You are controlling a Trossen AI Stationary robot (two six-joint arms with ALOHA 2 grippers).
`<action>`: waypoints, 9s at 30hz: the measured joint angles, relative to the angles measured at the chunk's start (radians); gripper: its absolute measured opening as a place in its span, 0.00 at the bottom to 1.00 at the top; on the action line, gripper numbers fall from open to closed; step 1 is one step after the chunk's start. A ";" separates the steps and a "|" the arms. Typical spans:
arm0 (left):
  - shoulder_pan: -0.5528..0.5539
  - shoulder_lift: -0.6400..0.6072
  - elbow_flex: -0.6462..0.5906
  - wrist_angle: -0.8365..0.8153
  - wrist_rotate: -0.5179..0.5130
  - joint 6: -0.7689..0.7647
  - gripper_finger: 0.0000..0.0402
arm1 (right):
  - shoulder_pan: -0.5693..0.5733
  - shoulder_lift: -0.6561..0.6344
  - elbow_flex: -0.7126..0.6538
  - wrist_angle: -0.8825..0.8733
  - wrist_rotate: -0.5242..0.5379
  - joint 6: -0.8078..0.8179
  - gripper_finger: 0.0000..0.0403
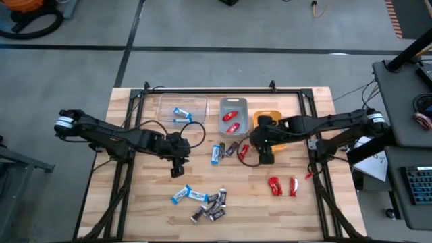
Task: Organize candy in baskets
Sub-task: Put the red chocolate into the gray bin, then put the white chocolate into the transparent bin
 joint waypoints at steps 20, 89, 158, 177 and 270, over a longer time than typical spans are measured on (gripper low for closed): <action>0.000 -0.124 0.007 -0.045 -0.233 -0.002 0.19 | 0.026 0.226 -0.001 0.106 0.014 -0.284 0.45; 0.000 -0.156 -0.008 -0.085 -0.373 -0.021 0.19 | -0.263 0.438 0.345 0.068 0.032 -0.236 0.08; -0.006 -0.151 -0.055 -0.090 -0.213 -0.194 0.19 | -0.256 0.156 0.232 0.190 -0.125 -0.027 0.24; -0.021 -0.151 -0.304 0.124 -0.241 -0.174 0.27 | -0.088 0.105 0.136 0.167 -0.125 -0.001 0.25; -0.020 -0.151 -0.710 0.677 -0.416 -0.152 0.33 | -0.088 0.102 0.016 0.315 -0.125 0.024 0.25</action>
